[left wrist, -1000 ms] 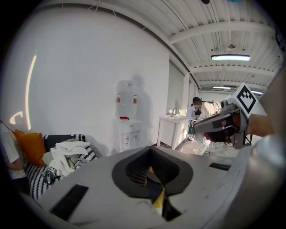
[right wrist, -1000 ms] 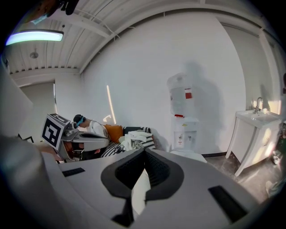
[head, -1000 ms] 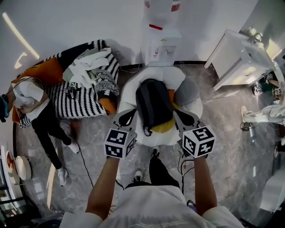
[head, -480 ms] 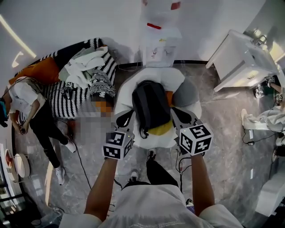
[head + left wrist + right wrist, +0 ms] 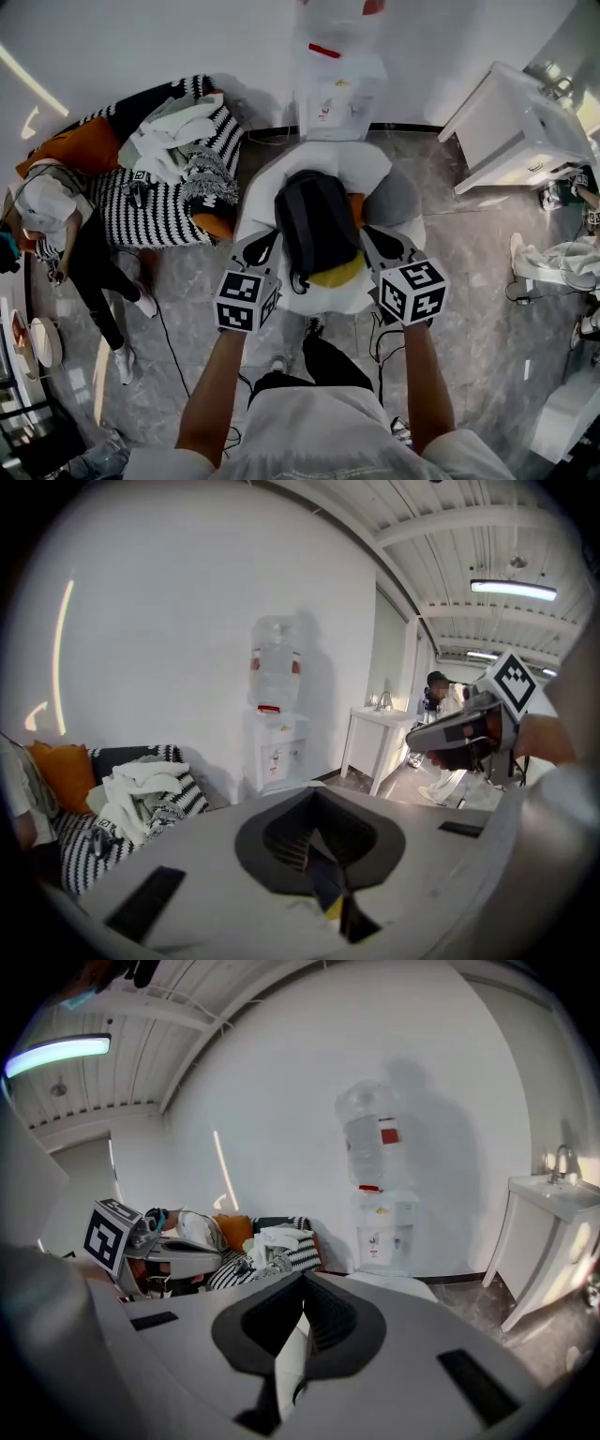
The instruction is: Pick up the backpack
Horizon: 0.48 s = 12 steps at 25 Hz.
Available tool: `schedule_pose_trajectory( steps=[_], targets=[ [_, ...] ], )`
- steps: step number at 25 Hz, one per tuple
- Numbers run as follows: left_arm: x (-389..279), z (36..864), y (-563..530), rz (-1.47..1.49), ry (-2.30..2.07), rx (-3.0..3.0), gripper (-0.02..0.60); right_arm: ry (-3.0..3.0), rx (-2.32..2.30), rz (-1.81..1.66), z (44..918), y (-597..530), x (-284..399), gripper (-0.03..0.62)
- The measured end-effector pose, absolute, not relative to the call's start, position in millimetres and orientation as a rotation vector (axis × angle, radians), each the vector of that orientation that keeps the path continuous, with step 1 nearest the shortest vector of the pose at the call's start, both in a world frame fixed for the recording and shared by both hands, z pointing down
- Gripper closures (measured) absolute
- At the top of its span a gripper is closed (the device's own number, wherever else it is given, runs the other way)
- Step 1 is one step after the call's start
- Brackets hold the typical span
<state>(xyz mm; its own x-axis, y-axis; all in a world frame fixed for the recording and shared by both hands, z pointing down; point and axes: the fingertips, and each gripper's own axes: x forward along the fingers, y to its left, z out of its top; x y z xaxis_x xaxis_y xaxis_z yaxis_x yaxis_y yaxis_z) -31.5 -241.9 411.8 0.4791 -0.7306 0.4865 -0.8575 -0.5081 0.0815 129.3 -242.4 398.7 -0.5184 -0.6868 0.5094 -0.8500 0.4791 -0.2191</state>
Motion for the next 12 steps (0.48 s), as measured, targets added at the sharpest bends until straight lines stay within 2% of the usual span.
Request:
schedule_pose_trajectory(
  steps=[12],
  targets=[
    [-30, 442, -268, 0.601, -1.34, 2.366, 0.568, -2.372, 1.208, 0.666, 423, -277, 128, 0.594]
  ],
)
